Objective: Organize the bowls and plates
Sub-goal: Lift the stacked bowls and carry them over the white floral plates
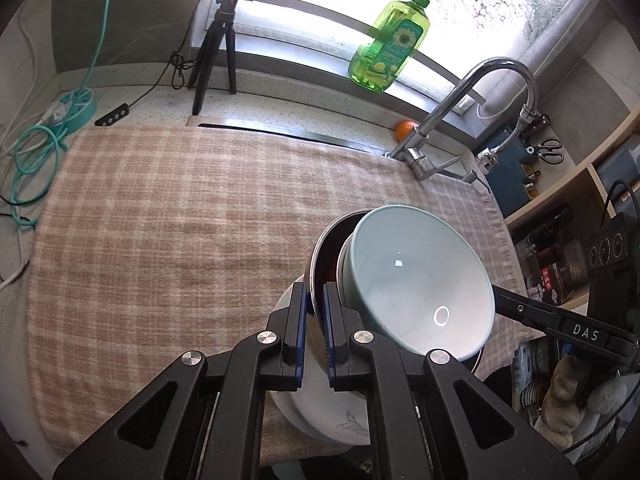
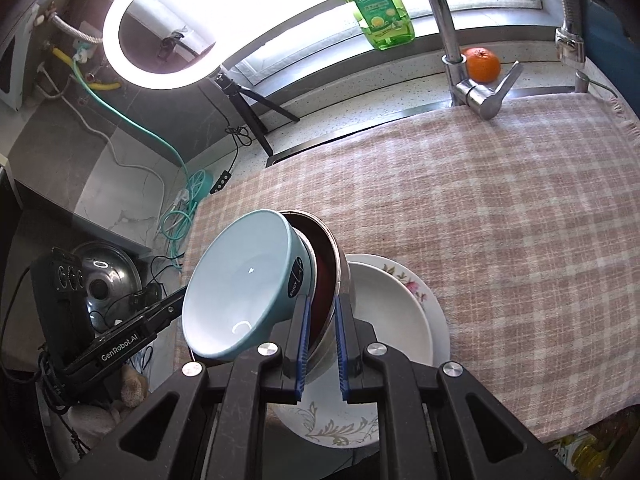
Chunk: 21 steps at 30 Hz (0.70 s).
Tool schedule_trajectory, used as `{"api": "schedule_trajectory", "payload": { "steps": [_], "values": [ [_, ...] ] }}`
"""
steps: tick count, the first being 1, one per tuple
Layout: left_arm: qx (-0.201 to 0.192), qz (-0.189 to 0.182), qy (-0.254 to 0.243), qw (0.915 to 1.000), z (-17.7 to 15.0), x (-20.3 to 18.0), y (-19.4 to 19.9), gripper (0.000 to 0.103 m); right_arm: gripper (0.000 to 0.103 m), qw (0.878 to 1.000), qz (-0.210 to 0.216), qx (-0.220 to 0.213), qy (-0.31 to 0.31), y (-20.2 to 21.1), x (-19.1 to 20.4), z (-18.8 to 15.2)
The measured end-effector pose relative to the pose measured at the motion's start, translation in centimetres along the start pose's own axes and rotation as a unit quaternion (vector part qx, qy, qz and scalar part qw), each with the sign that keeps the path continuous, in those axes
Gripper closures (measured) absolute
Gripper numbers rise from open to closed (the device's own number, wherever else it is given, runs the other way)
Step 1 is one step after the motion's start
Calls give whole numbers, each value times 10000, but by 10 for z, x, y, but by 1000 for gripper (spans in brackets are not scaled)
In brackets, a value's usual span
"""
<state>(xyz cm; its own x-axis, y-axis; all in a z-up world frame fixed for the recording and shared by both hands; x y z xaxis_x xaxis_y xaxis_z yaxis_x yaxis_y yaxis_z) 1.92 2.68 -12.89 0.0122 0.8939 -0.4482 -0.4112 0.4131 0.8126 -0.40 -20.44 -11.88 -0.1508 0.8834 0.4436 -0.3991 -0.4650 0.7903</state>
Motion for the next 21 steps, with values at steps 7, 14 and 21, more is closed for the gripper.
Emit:
{"api": "schedule_trajectory", "payload": {
  "steps": [7, 14, 21],
  "values": [
    [120, 22, -46, 9999, -10, -11, -10, 97, 92, 9999, -58, 55, -121, 1, -14, -11],
    [184, 63, -57, 9998, -16, -15, -16, 97, 92, 9997, -44, 122, -210, -2, -22, -19],
    [265, 113, -15, 9996, -20, -13, -21, 97, 92, 9995, -33, 201, -251, -7, -26, -22]
  ]
}}
Point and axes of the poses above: each gripper's, at about its wrist camera, not at the fingertips, and y roughly against the way its jaws point, x to its left, z to its top, the point moved 2 cm from there along -y, roughly the way its jaws point, and after that the axes turned 11 degrees about y, right-handed, at the moved point
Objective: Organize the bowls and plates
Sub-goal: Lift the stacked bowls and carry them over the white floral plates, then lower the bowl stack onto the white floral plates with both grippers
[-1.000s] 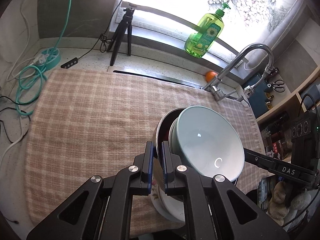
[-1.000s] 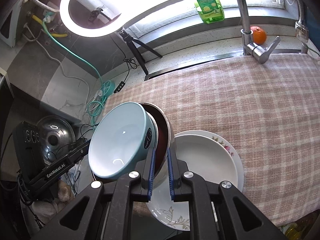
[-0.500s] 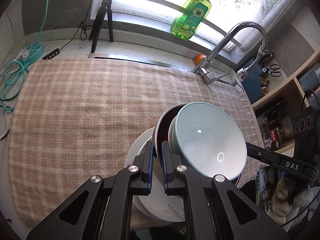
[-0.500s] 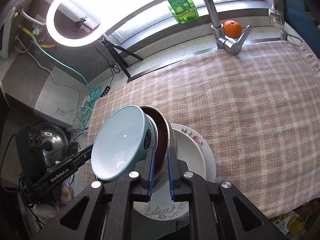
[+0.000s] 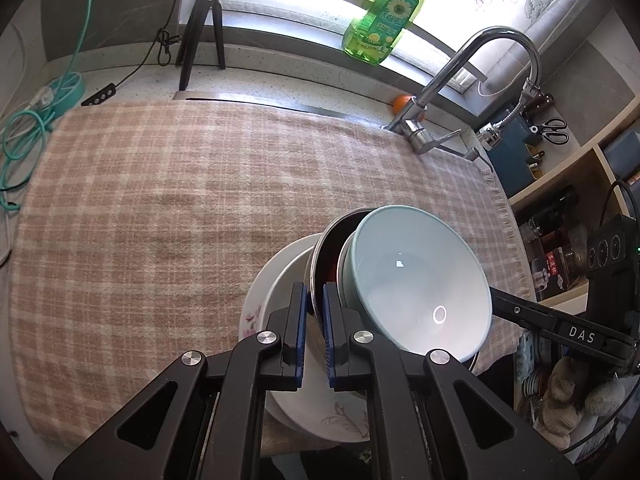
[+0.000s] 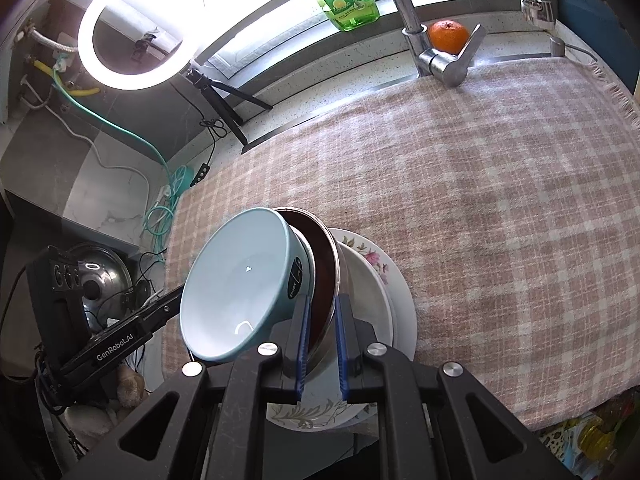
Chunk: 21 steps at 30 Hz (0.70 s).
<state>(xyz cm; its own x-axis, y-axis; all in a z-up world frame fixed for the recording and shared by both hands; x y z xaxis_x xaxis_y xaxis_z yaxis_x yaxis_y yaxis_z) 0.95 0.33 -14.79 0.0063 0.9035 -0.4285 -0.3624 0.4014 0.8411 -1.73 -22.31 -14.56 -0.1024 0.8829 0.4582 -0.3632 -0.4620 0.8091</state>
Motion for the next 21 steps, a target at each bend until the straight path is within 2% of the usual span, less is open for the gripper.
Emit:
{"api": "schedule_trajectory", "payload": {
  "steps": [7, 21],
  "values": [
    [133, -13, 56, 9999, -7, 4, -4, 97, 92, 10000, 20, 28, -20, 0, -1, -3],
    [159, -74, 24, 9998, -8, 6, -1, 97, 92, 9999, 51, 94, -14, -2, 1, -9]
  ]
}}
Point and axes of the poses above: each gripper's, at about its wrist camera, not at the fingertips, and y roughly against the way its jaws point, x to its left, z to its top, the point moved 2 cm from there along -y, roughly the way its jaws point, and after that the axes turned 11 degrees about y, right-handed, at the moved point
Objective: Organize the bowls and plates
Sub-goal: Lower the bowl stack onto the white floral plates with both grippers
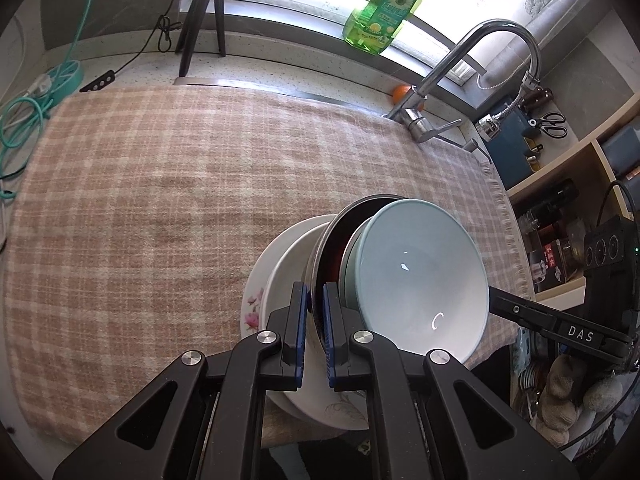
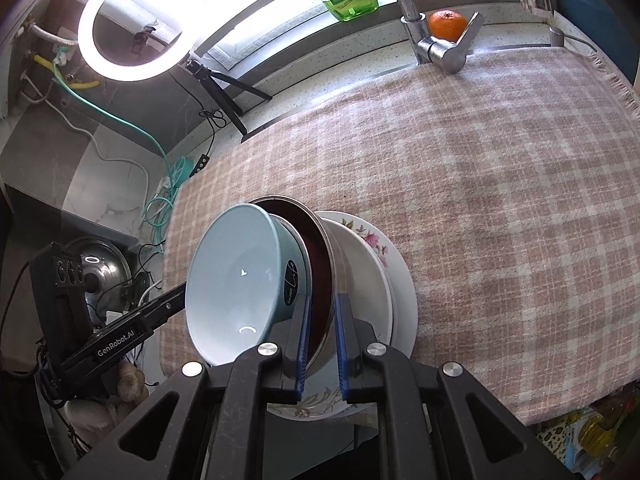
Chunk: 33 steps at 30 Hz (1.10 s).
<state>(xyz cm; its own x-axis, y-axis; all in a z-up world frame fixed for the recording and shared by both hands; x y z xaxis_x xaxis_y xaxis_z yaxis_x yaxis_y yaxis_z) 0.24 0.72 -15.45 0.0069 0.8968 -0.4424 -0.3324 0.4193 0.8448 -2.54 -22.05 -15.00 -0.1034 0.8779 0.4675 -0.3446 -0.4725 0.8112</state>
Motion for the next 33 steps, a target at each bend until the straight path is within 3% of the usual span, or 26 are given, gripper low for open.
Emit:
{"api": "schedule_trajectory", "payload": {
  "steps": [12, 24, 31, 33],
  "values": [
    [-63, 125, -114, 9998, -1, 2, 5, 95, 92, 9999, -51, 20, 119, -2, 4, 1],
    [-275, 297, -98, 9991, -2, 10, 17, 90, 91, 9979, -488, -173, 394, 15, 6, -1],
    [-499, 391, -118, 9979, -4, 11, 33, 83, 82, 9948, -715, -447, 570, 32, 14, -2],
    [-597, 432, -163, 9971, -4, 9, 38, 81, 74, 9930, -787, -570, 675, 38, 19, -1]
  ]
}}
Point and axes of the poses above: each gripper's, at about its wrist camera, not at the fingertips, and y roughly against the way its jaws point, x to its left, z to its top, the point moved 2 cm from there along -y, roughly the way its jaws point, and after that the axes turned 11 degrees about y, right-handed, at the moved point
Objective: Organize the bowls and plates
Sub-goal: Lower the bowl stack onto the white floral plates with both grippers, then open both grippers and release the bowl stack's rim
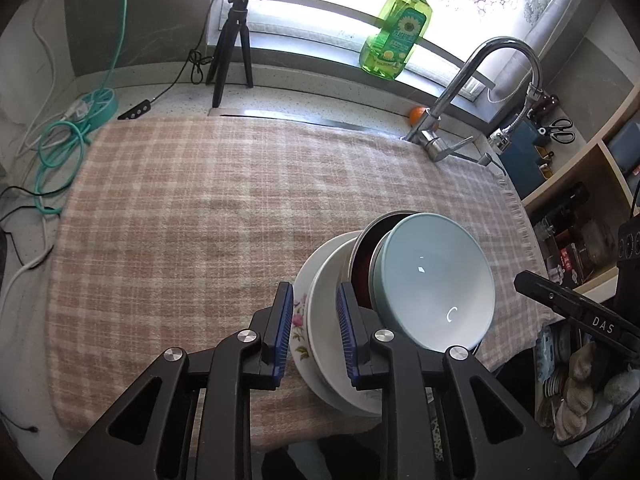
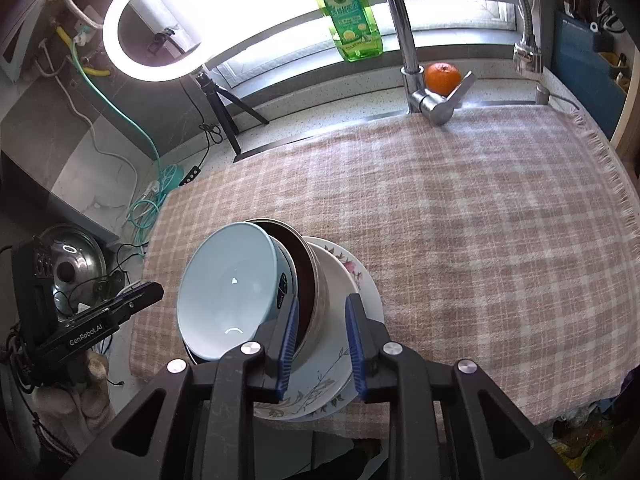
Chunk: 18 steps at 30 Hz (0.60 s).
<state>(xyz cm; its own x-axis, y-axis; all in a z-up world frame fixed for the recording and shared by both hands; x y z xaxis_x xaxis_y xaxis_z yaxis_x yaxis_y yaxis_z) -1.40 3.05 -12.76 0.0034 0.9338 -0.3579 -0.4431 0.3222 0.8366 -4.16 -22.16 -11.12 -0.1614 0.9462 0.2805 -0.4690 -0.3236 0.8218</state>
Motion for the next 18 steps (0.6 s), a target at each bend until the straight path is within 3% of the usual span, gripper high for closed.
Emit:
{"api": "schedule_trajectory", "payload": {
  "steps": [2, 6, 18],
  "values": [
    [-108, 38, -50, 9999, 1, -2, 6, 80, 64, 9998, -91, -145, 108, 6, 4, 3],
    [-329, 88, -103, 9994, 3, -5, 18, 69, 63, 9989, -208, -319, 291, 15, 13, 6],
    [-700, 87, -273, 9971, -8, -20, 47, 68, 58, 9963, -285, -668, 469, 35, 31, 5]
  ]
}}
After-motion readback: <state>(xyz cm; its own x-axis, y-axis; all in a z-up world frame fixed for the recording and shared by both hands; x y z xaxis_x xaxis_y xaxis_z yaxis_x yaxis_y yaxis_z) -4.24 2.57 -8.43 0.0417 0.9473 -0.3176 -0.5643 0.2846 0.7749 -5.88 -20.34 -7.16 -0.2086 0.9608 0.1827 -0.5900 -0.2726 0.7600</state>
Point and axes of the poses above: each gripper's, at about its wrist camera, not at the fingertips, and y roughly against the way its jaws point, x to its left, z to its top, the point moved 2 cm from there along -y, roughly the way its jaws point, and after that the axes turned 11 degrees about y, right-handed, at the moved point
